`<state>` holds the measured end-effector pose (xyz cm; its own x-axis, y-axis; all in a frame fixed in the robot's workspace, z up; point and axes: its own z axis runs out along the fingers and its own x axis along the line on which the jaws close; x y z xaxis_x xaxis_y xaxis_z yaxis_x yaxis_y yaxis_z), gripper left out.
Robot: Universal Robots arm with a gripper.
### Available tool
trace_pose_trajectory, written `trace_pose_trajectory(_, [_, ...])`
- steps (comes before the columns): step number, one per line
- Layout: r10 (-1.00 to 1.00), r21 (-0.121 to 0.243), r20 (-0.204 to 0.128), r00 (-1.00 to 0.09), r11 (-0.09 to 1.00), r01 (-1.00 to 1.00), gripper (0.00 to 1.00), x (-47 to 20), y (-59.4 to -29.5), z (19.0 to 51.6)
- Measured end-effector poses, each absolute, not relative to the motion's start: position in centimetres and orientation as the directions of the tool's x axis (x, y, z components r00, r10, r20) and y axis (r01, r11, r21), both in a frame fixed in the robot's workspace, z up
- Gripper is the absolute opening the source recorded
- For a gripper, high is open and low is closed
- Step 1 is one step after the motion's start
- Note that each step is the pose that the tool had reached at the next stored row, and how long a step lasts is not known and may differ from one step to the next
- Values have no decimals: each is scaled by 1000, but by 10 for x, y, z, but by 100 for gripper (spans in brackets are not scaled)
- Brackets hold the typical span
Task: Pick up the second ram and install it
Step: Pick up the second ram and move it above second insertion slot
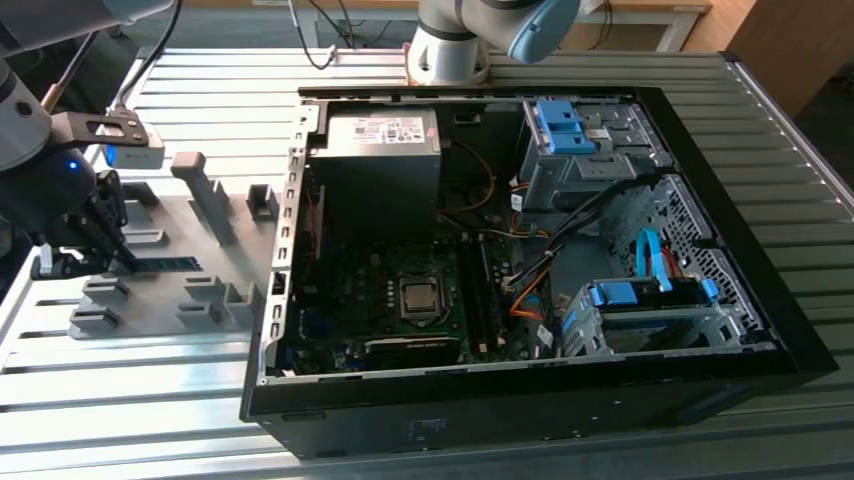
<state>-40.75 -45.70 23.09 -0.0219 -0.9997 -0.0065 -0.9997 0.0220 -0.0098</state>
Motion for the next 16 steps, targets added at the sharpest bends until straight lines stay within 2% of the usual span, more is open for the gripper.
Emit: trace_pose_trajectory(16, [-1000,-10,-6,-22,22,-1000,14,-407,-457,238])
